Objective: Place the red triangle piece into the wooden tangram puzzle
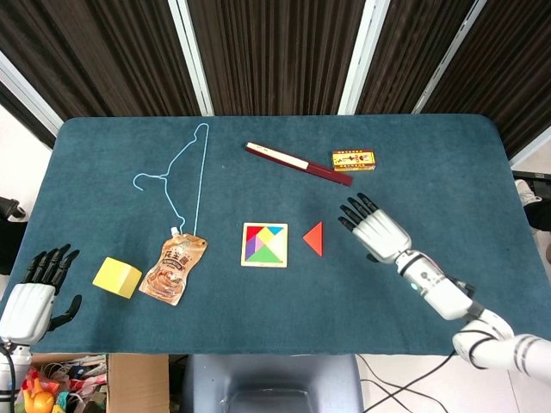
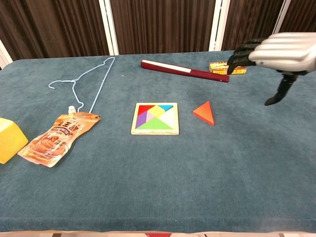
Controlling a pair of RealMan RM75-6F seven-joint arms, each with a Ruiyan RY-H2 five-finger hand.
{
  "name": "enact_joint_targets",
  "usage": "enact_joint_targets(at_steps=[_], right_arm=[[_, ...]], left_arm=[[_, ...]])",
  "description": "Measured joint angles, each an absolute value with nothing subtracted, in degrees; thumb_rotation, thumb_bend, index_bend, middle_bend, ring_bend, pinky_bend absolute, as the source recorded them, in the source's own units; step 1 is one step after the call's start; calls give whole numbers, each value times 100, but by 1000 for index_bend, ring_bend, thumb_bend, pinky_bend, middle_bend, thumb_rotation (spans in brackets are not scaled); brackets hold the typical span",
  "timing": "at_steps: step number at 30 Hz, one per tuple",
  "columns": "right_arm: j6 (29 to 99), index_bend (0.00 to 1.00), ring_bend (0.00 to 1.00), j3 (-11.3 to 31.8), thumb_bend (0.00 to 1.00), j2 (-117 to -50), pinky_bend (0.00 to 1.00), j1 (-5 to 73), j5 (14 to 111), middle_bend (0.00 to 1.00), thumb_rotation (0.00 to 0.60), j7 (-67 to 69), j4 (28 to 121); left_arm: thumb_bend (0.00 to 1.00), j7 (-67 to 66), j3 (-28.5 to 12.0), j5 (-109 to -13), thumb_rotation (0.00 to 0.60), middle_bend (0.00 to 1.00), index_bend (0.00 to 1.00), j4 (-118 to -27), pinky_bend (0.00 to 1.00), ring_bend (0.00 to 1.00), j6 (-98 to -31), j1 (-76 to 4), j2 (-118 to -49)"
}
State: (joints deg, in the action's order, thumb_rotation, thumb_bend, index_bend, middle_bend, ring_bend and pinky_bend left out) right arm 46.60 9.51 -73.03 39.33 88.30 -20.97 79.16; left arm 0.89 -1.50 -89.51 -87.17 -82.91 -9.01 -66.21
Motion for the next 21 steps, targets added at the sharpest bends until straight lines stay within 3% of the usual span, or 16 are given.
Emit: enact_joint_targets(at_steps=[10,21], right_arm=[[4427,343,0,760,333,-7983,0,4487,9078,249,600,-1285,6887],[4211,352,0,568,341,-8740,0,4951,9092,249,600,-949,6023]], left_arm=[[437,248,-152,-9007,600,0,0,-8602,86,0,-8289,-955,-6690],[435,183,-173,-8887,600,0,0,-8622,86,0,-8155,-1019,-6696]])
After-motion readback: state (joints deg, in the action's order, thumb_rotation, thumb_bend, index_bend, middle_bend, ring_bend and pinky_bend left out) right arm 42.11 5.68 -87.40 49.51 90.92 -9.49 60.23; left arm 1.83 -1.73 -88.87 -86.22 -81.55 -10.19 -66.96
